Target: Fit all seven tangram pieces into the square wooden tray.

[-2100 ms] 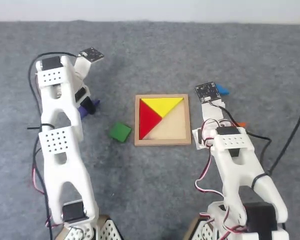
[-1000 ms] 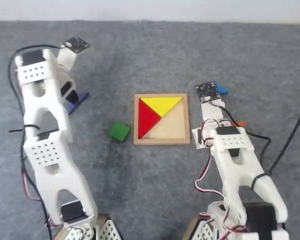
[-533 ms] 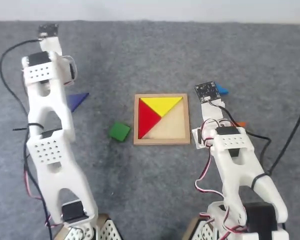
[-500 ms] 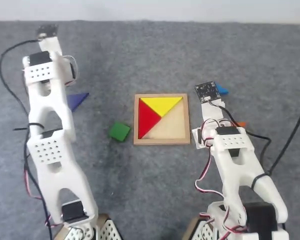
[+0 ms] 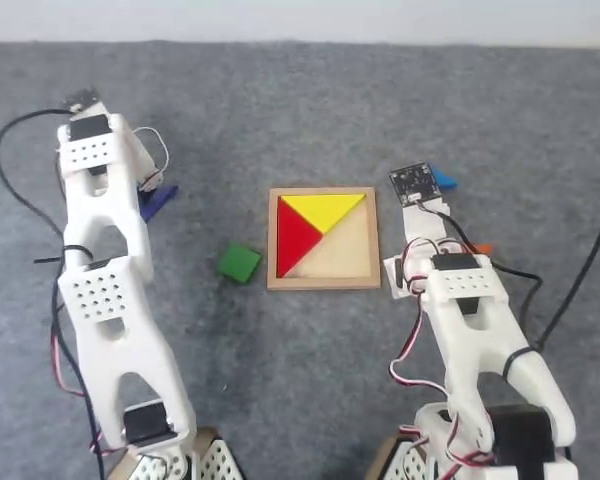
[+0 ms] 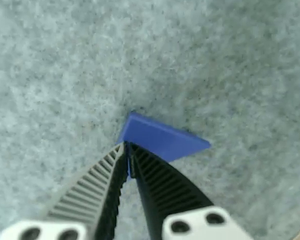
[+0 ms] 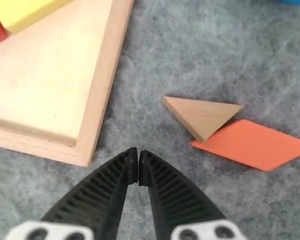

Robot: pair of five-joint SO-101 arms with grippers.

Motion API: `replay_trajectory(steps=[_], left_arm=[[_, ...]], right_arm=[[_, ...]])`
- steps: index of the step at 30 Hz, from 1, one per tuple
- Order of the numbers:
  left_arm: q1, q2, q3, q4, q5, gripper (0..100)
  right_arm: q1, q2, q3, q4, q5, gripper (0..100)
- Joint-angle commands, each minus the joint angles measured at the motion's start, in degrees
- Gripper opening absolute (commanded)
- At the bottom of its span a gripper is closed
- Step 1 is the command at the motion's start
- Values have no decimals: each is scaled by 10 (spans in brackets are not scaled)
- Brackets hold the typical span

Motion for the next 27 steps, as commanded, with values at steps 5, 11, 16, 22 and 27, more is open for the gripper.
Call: replay_trajectory(steps=[5,11,16,22,27], left_arm=[[1,-23,-17,27,-21,12],[-7,-54,-9,-72,58,12],[-9,-16,-16,-155,120,12],[-12,23,-61,-142,155,13],[10,58,-121,-59,162,13]], right_arm=[[0,-31,7,-24,-3,19],[0,-31,8,-26,-3,19],[0,-31,8,-26,-3,19],[0,-31,9,-26,-3,19],[1,-31,9,-27,-3,19]])
